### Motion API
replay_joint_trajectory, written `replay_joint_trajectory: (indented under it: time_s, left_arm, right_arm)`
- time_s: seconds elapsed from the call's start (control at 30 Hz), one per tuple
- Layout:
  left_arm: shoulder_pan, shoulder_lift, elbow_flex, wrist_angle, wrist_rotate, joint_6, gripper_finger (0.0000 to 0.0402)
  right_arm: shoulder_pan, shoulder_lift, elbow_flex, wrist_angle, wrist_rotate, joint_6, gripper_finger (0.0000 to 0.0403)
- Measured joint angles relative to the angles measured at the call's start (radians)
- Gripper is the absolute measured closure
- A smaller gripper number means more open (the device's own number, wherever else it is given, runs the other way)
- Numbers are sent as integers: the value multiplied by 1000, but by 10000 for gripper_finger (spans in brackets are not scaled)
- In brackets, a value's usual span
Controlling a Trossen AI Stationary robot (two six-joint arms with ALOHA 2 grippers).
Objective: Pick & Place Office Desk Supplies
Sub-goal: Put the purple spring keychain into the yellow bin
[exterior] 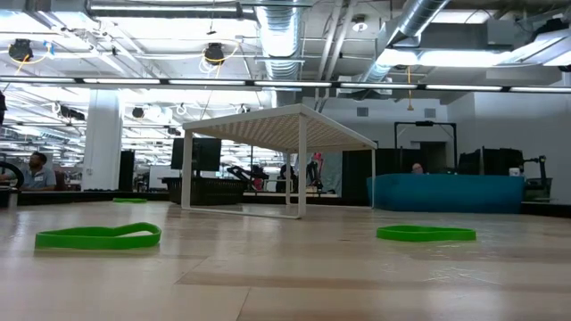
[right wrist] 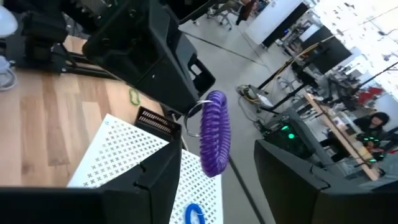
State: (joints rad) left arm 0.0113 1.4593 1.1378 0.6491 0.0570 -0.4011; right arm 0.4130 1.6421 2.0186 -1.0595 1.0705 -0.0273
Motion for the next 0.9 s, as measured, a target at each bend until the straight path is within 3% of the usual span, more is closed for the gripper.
replay_joint_trajectory:
  time_s: [0.13,0.37,0.77,0.9]
  left_arm:
    - [0,0,0,0,0,0,401]
    - [0,0,0,-2,0,0,401]
    - [0,0,0,-2,0,-8,401]
    - [1,0,0,1,1,-44,402]
  right_arm:
    - [-11,0,0,0,-53,1,212]
    - [-19,0,0,-1,-53,-3,242]
    - [-28,0,0,1,-53,-7,386]
    - [-28,0,0,17,-53,-2,388]
